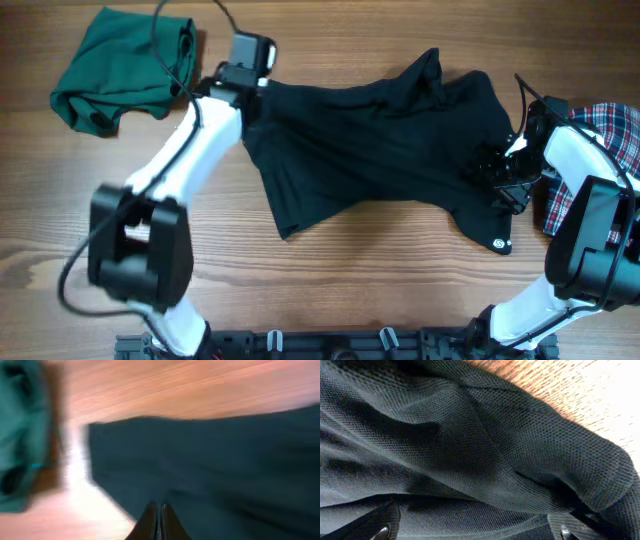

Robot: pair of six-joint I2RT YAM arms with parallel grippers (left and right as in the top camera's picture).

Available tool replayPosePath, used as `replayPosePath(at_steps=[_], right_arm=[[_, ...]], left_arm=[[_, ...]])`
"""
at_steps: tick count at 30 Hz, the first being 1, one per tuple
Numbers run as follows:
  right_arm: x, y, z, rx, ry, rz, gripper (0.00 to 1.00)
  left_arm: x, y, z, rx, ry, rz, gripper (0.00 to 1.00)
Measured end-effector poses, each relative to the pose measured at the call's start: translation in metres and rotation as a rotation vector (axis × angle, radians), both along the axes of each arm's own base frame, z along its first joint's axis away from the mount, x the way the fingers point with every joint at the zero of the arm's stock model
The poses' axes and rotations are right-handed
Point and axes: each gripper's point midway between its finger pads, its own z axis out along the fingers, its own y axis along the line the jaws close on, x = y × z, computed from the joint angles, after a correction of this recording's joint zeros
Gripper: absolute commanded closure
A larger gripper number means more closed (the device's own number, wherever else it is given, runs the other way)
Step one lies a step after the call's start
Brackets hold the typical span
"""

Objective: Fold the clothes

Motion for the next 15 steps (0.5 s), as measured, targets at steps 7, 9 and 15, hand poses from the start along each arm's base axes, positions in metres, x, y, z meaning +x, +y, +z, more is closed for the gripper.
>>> replayPosePath(at_steps=[7,9,15], right_arm=[[0.001,0.001,0.000,0.005,-0.004,0.000,0.04],[0.001,0.001,0.000,0.006,-0.005,0.000,0.04],[0.001,0.001,0.000,0.009,-0.005,-0.001,0.04]], left_arm=[[-0.105,-0.075,-0.051,-0.205,0.436,-0.152,0.96],[-0.114,-0.079,-0.061,-0.208,0.472,-0.146,0.96],[-0.137,-0.070,-0.093,-0.182,0.583,-0.093,0.96]])
